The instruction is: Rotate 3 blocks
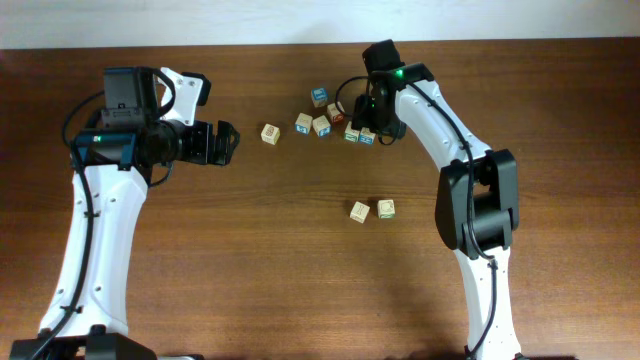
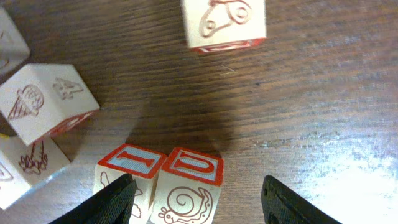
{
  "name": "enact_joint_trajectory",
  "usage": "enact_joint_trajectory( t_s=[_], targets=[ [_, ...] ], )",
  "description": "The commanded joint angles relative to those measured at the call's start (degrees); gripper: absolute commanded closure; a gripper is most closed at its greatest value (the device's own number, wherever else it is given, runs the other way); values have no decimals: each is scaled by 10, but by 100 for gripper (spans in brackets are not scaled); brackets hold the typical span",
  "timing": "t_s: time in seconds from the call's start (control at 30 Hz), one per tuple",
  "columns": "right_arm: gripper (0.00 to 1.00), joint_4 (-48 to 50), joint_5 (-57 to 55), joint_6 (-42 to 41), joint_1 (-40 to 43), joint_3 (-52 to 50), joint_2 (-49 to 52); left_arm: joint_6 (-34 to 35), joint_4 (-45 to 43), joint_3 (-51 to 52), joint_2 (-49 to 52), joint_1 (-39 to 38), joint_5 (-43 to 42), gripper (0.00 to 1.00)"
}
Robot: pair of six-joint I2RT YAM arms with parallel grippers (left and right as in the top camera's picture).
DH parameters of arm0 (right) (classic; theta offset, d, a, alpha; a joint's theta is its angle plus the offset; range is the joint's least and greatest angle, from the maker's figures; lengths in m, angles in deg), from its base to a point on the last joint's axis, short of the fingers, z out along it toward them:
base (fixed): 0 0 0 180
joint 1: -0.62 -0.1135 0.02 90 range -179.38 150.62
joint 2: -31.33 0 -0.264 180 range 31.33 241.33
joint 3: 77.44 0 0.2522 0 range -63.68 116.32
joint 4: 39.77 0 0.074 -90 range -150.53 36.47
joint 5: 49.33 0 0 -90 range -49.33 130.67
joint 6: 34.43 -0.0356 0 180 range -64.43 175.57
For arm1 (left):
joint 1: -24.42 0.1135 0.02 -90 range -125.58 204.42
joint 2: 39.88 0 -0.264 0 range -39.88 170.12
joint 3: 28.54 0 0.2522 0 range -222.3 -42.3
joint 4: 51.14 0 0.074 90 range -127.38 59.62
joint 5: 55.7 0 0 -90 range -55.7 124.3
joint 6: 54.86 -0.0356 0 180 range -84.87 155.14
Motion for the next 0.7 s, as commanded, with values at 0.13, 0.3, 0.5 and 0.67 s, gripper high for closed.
enact_joint_trajectory(
  t_s=[0.13, 0.3, 0.5, 0.67],
  targets=[
    [32, -81, 100, 153, -16, -16, 28, 1, 1, -11, 1, -2, -2, 1],
    [31, -113, 102, 228, -52, -16, 24, 1, 1, -11, 1, -2, -2, 1],
    [30, -123, 102, 333, -110, -5, 18, 1, 1, -11, 1, -2, -2, 1],
    [30, -148, 132, 328, -139, 27, 15, 1, 1, -11, 1, -2, -2, 1]
  ],
)
